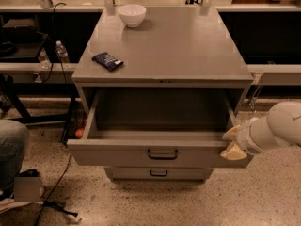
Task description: Open top drawer
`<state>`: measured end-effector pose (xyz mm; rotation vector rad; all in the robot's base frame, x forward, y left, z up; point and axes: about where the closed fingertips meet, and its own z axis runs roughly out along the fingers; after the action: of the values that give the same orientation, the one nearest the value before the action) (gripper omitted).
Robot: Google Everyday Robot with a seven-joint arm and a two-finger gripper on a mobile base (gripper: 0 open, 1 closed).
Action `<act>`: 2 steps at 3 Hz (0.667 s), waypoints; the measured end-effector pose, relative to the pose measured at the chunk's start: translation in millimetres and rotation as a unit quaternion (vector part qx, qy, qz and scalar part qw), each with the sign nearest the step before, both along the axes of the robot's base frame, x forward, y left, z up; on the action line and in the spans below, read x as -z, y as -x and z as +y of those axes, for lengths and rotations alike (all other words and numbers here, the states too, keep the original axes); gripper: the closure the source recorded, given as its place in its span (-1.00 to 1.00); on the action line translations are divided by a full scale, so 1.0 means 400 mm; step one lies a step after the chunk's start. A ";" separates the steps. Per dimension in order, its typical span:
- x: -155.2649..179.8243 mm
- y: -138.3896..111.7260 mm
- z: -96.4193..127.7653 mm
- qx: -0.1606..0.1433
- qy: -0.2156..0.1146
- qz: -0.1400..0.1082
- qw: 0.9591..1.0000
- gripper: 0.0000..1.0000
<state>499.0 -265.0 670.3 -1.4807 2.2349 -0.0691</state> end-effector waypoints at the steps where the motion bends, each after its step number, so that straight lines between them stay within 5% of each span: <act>1: 0.000 0.000 0.000 0.000 0.000 0.000 1.000 1.00; 2: -0.001 0.000 0.000 0.000 0.000 0.000 1.000 1.00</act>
Offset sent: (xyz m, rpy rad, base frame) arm -0.1110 -0.0276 -0.0359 0.0642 0.0500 -0.0947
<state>498.9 -265.0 670.6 -1.4806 2.2350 -0.0690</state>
